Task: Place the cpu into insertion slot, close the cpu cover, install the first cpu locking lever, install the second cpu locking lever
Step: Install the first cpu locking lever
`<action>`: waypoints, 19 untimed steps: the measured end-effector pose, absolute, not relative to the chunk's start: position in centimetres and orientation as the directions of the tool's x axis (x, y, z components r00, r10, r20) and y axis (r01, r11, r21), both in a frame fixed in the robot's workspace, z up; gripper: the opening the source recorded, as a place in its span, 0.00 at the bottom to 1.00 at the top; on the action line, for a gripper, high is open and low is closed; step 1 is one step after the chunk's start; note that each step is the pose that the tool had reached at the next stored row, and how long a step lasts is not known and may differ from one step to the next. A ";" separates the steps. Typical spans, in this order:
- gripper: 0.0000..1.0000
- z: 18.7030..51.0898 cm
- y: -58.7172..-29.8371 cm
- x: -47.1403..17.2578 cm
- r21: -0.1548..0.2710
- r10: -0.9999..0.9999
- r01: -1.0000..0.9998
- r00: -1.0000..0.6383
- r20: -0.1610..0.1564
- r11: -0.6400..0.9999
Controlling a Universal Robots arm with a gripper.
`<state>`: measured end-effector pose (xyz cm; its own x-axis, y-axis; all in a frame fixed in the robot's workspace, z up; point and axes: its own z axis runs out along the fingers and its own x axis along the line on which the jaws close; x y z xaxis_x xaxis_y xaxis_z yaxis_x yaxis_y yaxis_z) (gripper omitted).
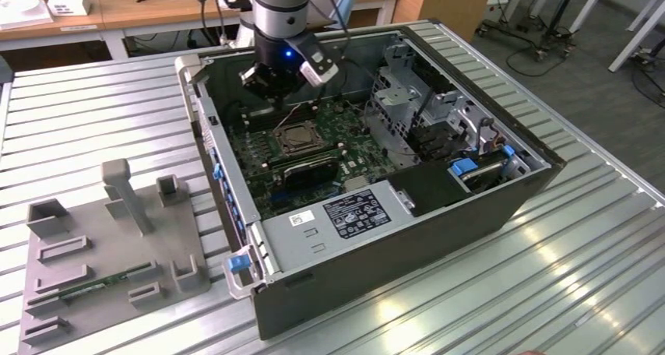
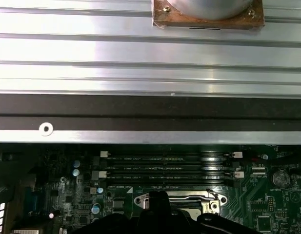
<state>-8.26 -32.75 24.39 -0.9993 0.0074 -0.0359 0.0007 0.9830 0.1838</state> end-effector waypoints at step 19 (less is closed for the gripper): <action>0.11 23.8 -32.7 -7.4 0.227 0.058 0.049 -0.998 -0.035 0.973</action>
<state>-7.37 -32.74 23.75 -0.9977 0.0579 -0.0346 0.0486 0.9728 0.2266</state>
